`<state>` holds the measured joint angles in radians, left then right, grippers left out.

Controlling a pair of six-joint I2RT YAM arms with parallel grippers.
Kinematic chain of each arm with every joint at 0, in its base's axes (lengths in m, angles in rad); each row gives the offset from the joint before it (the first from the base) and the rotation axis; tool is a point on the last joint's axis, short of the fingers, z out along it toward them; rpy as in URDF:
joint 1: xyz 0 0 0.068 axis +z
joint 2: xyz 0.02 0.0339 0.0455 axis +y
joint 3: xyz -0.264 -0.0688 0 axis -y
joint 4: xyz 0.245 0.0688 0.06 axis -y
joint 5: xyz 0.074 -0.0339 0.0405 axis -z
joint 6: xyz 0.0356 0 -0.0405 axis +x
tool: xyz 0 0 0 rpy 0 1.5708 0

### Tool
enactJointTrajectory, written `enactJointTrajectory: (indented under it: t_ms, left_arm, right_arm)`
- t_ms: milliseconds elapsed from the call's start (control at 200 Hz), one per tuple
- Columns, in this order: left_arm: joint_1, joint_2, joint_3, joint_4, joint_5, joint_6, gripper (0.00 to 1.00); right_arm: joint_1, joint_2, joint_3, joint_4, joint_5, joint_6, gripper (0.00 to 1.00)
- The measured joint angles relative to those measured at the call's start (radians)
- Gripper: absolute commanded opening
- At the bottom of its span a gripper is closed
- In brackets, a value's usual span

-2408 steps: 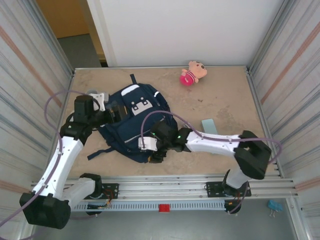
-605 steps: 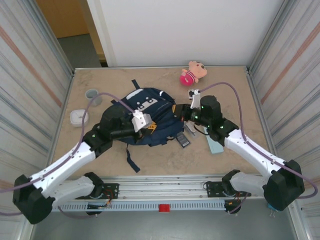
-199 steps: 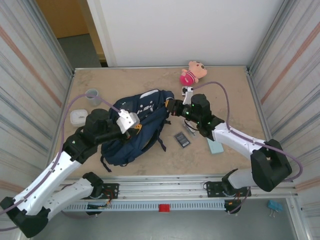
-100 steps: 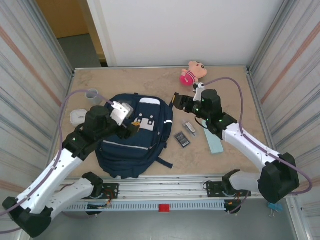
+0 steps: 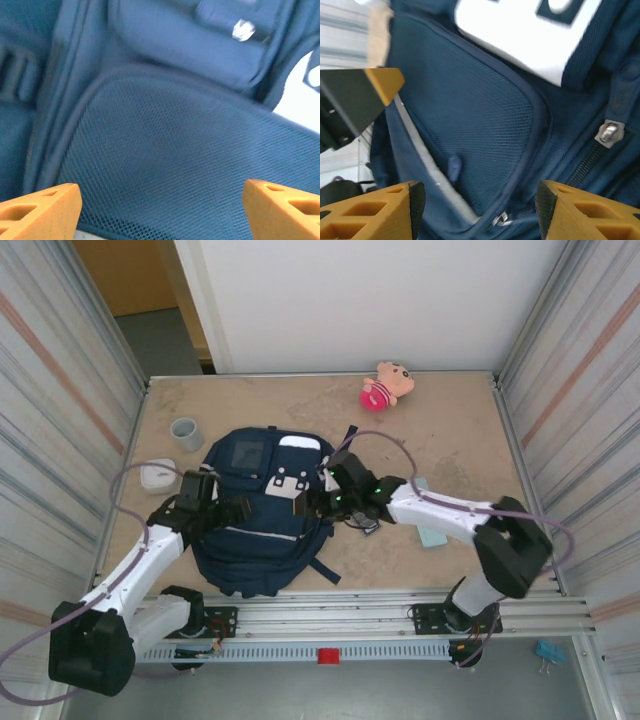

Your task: Pack books, pencil case, and school supplies into a backpack

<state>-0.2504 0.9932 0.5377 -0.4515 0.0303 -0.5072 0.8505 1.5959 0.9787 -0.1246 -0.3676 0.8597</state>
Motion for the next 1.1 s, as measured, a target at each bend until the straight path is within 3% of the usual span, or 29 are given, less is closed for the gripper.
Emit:
enactJointTrajectory:
  t_ms: [180, 326, 621, 767, 922, 1097]
  left_arm:
    - [-0.010, -0.035, -0.114, 0.156, 0.017, -0.145, 0.82]
    - [-0.108, -0.047, -0.147, 0.242, -0.011, -0.230, 0.82]
    - [-0.333, 0.059, -0.129, 0.372, -0.105, -0.317, 0.84]
    - [-0.401, 0.089, -0.050, 0.326, -0.150, -0.317, 0.89]
    - [-0.363, 0.021, 0.033, 0.218, -0.174, -0.313, 0.89]
    - [-0.203, -0.050, 0.030, 0.142, -0.140, -0.301, 0.87]
  right_arm:
    - [-0.035, 0.177, 0.076, 0.018, -0.058, -0.004, 0.61]
    - [-0.133, 0.230, 0.107, 0.053, -0.101, -0.013, 0.60]
    - [-0.345, 0.238, 0.109, 0.092, -0.139, -0.098, 0.61]
    - [-0.394, 0.136, 0.095, 0.006, -0.124, -0.150, 0.64]
    - [-0.374, -0.078, 0.076, -0.110, -0.099, -0.161, 0.64]
    - [-0.229, -0.192, -0.032, -0.137, -0.084, -0.054, 0.64]
